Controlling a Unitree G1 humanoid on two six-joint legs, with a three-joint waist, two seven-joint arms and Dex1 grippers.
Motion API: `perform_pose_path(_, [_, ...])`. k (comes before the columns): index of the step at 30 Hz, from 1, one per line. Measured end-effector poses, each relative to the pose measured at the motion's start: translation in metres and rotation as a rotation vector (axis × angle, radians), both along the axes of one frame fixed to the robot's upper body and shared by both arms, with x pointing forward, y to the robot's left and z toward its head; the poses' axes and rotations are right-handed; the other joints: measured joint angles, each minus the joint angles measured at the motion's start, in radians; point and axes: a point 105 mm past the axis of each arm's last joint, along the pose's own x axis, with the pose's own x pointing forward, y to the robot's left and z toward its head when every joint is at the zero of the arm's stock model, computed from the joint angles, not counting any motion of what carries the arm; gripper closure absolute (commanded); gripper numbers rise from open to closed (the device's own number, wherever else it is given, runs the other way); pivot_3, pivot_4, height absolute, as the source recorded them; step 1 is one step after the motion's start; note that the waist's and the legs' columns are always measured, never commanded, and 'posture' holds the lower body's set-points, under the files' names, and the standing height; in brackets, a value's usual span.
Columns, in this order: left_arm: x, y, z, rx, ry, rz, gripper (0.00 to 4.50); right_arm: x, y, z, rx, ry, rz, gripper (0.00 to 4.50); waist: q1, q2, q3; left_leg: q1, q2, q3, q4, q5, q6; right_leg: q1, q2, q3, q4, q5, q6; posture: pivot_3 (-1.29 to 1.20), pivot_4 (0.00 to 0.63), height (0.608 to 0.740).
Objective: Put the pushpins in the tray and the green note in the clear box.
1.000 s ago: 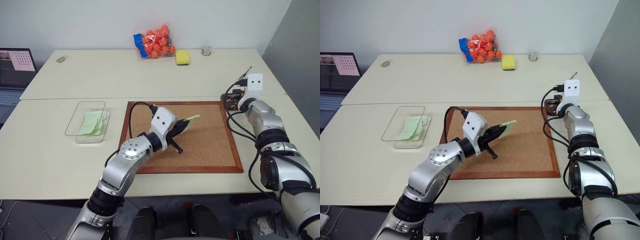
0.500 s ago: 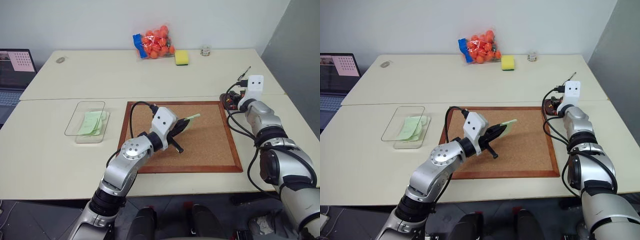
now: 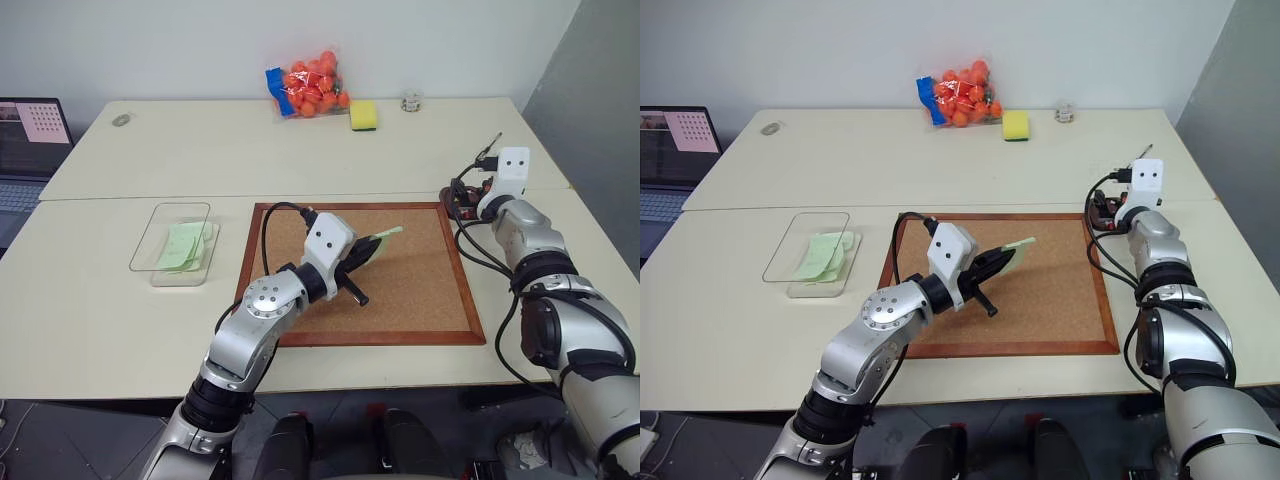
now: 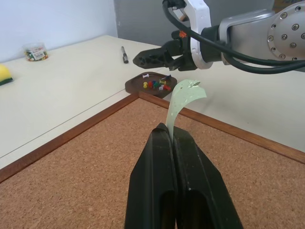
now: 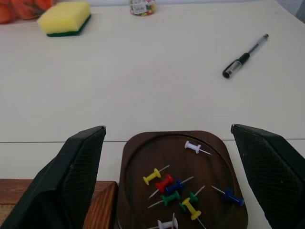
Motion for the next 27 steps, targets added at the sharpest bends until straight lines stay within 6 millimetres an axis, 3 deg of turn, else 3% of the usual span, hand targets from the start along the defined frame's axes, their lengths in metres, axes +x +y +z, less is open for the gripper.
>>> perform_pose_path(5, [0.007,0.018,-0.001,-0.024,0.015,0.092,4.5,-0.022,0.004,-0.005,-0.042,-0.032,0.163,0.03,0.002,0.0,0.0,0.0,0.0,-0.001,0.0,0.0,0.0,0.0,0.0,-0.001,0.0,0.0,0.0,0.0,0.15,0.74])
perform_pose_path(9, [0.011,0.036,0.003,-0.051,0.002,0.201,4.5,-0.059,0.031,0.001,-0.02,-0.087,0.406,0.03,0.001,0.001,0.0,0.0,0.0,-0.003,0.0,0.0,0.0,0.0,0.0,-0.001,0.0,0.0,0.001,0.0,0.15,0.74])
perform_pose_path(10, [0.014,0.046,0.005,-0.055,-0.013,0.262,4.5,-0.076,0.05,0.007,-0.026,-0.12,0.531,0.03,-0.001,0.001,0.001,0.0,0.001,-0.003,0.001,0.0,0.0,0.001,0.0,-0.001,0.0,-0.001,0.003,0.0,0.15,0.74])
perform_pose_path(11, [0.016,0.049,0.006,-0.054,-0.019,0.286,4.5,-0.083,0.057,0.01,-0.034,-0.133,0.575,0.03,-0.001,0.001,0.001,0.0,0.001,-0.003,0.001,0.0,0.0,0.0,0.001,-0.001,0.0,-0.002,0.004,0.0,0.15,0.74])
perform_pose_path(14, [0.026,0.08,0.014,-0.07,-0.056,0.484,4.5,-0.122,0.094,0.026,-0.034,-0.196,0.812,0.03,0.0,0.001,0.001,0.0,0.002,-0.006,0.001,0.0,0.0,0.001,0.002,-0.003,0.001,-0.003,0.005,0.0,0.15,0.74])
perform_pose_path(16, [0.032,0.113,0.021,-0.069,-0.091,0.667,4.5,-0.139,0.113,0.036,-0.018,-0.232,0.913,0.03,-0.002,0.001,0.001,0.001,0.002,-0.007,0.001,0.0,0.0,0.001,0.002,-0.003,0.001,-0.003,0.005,0.0,0.15,0.74])
perform_pose_path(17, [0.033,0.139,0.027,-0.066,-0.121,0.813,4.5,-0.146,0.122,0.043,0.009,-0.252,0.95,0.03,-0.001,0.001,0.001,0.001,0.002,-0.007,0.001,0.0,0.0,0.001,0.003,-0.003,0.001,-0.003,0.006,0.0,0.15,0.74])
perform_pose_path(23, [0.027,0.188,0.036,-0.025,-0.189,1.119,4.5,-0.156,0.143,0.043,0.079,-0.232,1.02,0.03,0.012,0.0,0.001,-0.001,0.0,-0.007,0.002,0.0,0.0,0.001,0.001,-0.004,0.0,-0.002,0.004,0.0,0.15,0.74])
perform_pose_path(27, [0.017,0.216,0.044,-0.015,-0.229,1.278,4.5,-0.156,0.147,0.041,0.094,-0.227,1.027,0.03,0.012,0.0,0.001,-0.001,0.0,-0.007,0.002,0.0,0.0,0.001,0.001,-0.004,0.0,-0.002,0.004,0.0,0.15,0.74])
